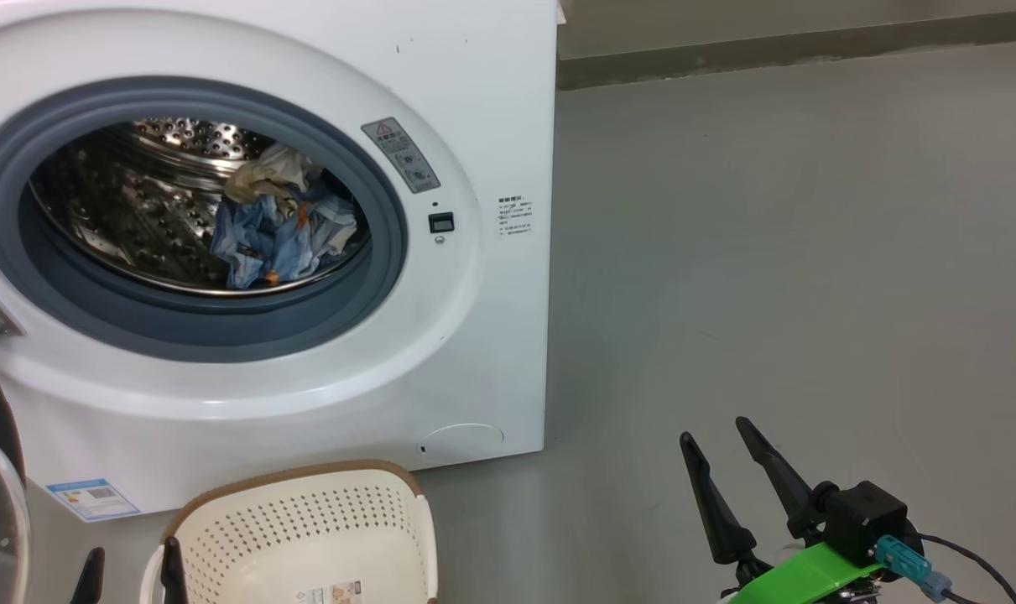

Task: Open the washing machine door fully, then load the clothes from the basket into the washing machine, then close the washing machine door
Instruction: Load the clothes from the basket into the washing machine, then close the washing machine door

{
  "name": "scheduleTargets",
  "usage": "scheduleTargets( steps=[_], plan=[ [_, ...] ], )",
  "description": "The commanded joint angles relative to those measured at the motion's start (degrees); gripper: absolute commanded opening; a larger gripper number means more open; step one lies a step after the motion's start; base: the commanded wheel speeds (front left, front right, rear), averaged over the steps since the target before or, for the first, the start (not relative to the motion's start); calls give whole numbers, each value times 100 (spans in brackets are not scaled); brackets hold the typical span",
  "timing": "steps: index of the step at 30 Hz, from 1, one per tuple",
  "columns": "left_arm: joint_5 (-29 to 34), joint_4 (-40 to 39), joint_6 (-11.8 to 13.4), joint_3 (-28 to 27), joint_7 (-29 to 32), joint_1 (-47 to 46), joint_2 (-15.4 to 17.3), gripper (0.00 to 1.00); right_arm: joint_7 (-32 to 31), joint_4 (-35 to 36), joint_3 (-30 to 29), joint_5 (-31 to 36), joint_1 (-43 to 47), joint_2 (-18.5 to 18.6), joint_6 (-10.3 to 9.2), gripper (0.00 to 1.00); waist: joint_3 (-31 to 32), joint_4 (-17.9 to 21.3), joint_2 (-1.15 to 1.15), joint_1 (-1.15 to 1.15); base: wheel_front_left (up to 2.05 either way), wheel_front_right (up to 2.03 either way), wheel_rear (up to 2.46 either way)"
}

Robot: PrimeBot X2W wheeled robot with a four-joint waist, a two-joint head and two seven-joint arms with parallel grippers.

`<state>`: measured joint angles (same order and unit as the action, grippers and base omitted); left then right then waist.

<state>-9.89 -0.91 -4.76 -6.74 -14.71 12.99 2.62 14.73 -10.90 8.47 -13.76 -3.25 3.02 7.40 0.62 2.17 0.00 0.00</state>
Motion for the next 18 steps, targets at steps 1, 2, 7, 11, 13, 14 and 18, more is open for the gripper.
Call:
scheduleTargets(
  steps=[1, 2, 7, 11, 13, 14, 18],
  plan=[
    [-44, -151, 11, -196, -29, -109, 26, 100, 27, 161, 112, 30, -21, -14, 9, 100, -18, 0, 0, 0, 0, 0, 0],
    [-47, -149, 4, -204, -29, -114, 26, 100, 27, 163, 110, 29, -18, -14, 9, 100, -24, 0, 0, 0, 0, 0, 0],
    [-92, -116, -13, -278, -29, -145, 26, 100, 27, 166, 109, 1, -18, -14, 9, 100, -42, 7, 0, 0, -31, 31, 0],
    [-78, -90, -42, -339, -29, -160, 26, 100, 27, 177, 98, -33, -17, -14, 9, 100, -53, 12, 0, 0, -93, 93, 0],
    [-75, -87, -51, -355, -29, -166, 26, 100, 27, 176, 95, -38, -16, -14, 9, 100, -55, 13, 0, 0, -127, 127, 0],
    [-74, -85, -58, -369, -29, -171, 26, 100, 27, 175, 91, -43, -15, -14, 9, 100, -56, 14, 0, 0, -140, 140, 0],
    [-66, -72, -97, -375, -29, -208, 26, 100, 27, 196, 75, -66, -7, -14, 9, 100, -80, 8, 0, 0, -174, 174, 0]
  ],
)
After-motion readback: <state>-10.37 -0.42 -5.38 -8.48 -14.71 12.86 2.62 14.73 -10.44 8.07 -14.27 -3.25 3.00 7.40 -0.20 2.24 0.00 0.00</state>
